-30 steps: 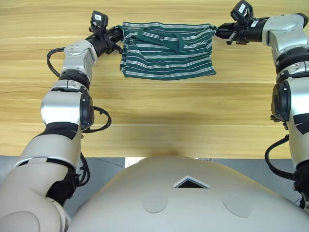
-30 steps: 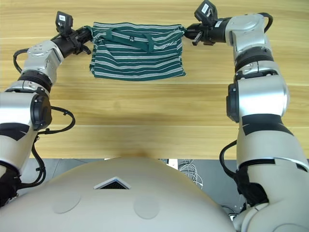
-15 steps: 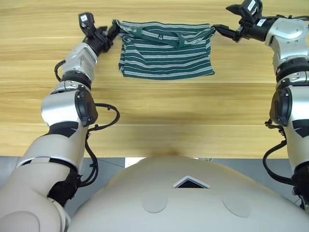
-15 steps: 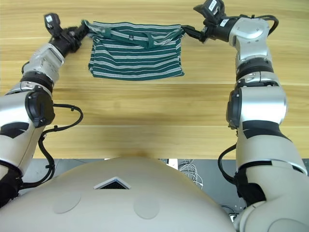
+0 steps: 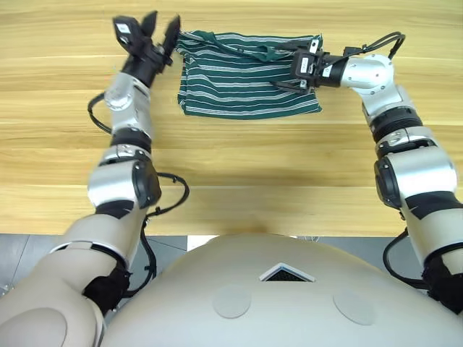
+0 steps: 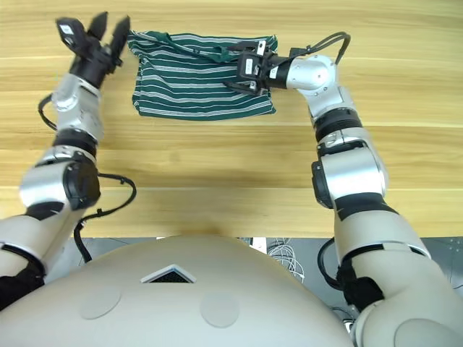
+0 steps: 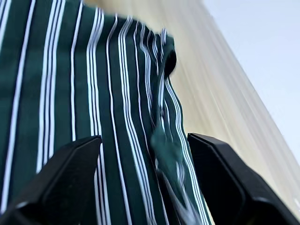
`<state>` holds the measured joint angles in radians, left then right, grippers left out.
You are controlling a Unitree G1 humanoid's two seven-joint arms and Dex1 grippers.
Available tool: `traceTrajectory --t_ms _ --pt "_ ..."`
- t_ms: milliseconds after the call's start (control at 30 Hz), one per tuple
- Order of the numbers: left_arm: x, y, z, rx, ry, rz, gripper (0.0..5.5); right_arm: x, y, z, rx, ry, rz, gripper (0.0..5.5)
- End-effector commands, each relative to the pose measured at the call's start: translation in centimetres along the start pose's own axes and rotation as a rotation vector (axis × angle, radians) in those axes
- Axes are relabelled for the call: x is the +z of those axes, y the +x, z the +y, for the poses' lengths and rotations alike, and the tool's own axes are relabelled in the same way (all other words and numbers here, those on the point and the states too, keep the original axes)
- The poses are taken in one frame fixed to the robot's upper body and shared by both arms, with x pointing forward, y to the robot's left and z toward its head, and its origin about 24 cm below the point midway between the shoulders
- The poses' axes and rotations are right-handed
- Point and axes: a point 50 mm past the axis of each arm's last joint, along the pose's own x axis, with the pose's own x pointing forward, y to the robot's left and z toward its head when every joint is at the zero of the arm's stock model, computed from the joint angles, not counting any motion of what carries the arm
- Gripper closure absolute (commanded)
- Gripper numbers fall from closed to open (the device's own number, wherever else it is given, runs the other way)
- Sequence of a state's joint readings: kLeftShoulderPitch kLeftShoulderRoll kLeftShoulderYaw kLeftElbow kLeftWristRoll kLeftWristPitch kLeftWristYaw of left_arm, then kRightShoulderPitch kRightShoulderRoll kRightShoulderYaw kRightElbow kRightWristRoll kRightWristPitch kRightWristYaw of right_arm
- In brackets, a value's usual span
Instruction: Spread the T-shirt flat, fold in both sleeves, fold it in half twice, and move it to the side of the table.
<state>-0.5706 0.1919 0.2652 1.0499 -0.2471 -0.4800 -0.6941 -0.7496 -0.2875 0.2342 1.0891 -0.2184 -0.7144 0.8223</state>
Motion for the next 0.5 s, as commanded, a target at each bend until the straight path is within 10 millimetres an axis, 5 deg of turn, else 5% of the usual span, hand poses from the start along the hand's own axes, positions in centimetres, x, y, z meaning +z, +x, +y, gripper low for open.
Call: traceTrajectory --t_ms 33,300,500 --pt "-0.4 -1.1 -1.1 -0.022 0.082 -0.025 2.61 3.1 3.1 1.8 0.013 0.098 -0.233 2.08" --pt "1.4 -2.6 0.0 0.103 0.050 -0.176 2.61 4.1 7.3 7.6 0.143 0.521 -0.221 2.08" --pt "2.9 -4.5 0.5 0.165 0.038 -0.266 2.61 2.4 9.4 7.4 -0.027 0.915 -0.011 2.08"
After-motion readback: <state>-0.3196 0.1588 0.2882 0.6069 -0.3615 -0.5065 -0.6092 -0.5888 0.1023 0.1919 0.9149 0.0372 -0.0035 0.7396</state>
